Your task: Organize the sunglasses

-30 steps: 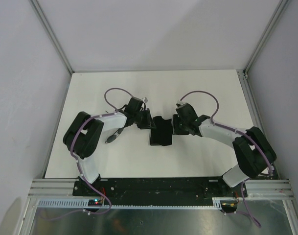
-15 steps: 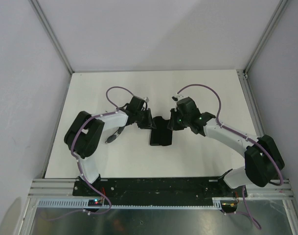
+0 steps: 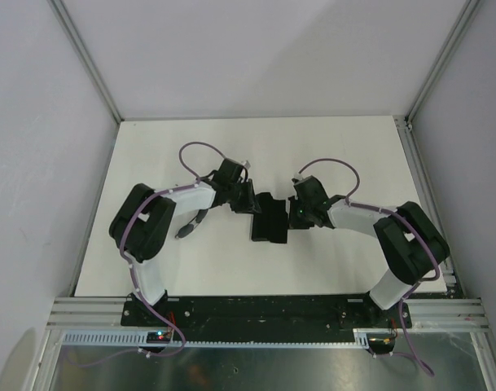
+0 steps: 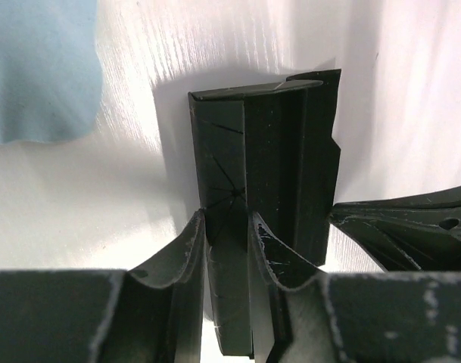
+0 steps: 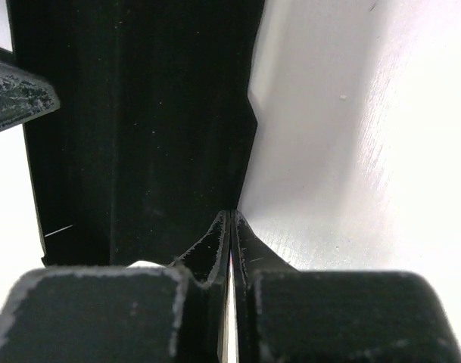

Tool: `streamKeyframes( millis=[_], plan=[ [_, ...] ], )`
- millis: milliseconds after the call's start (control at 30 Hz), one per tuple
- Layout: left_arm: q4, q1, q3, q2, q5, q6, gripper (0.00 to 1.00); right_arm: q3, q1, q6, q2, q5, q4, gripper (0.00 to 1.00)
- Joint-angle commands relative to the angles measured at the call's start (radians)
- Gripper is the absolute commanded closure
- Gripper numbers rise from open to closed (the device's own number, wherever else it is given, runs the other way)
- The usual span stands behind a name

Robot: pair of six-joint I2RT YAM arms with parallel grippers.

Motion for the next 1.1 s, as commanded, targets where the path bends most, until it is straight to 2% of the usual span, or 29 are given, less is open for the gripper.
streamKeyframes(
  millis=[0,100,167,233,300,433,600,733,867,1067],
  plan=[
    [-0.022,-0.007,0.025,0.025,-0.043,0.032,0.78,-0.018,-0.022,0.007,0.046,0.03,0.05,1.0],
    [-0.023,-0.007,0.03,0.03,-0.044,0.034,0.77,-0.018,-0.023,0.002,0.034,0.027,0.053,1.0],
    [-0.024,-0.007,0.042,0.03,-0.026,0.044,0.71,-0.018,-0.025,-0.001,0.015,0.026,0.052,1.0],
    [-0.029,-0.007,0.071,0.02,-0.011,0.057,0.55,-0.014,-0.031,-0.009,-0.012,0.022,0.047,1.0],
    [-0.042,-0.007,0.1,0.008,-0.008,0.067,0.46,-0.003,-0.039,-0.018,-0.029,0.019,0.033,1.0],
    [-0.081,0.005,0.158,-0.023,-0.002,0.078,0.36,0.034,-0.045,-0.041,-0.037,0.017,-0.008,1.0],
    [-0.088,0.082,0.175,-0.059,0.055,0.079,0.34,0.075,-0.048,-0.057,-0.041,0.021,-0.039,1.0],
    [-0.095,0.159,0.161,-0.073,-0.004,0.091,0.34,0.106,-0.056,-0.062,-0.056,0.01,-0.063,1.0],
    [-0.104,0.219,0.186,-0.017,-0.043,0.092,0.37,0.135,-0.054,-0.069,-0.081,-0.02,-0.082,1.0],
    [-0.104,0.251,0.246,0.079,-0.06,0.089,0.39,0.162,-0.008,-0.06,-0.063,-0.039,-0.081,1.0]
  ],
)
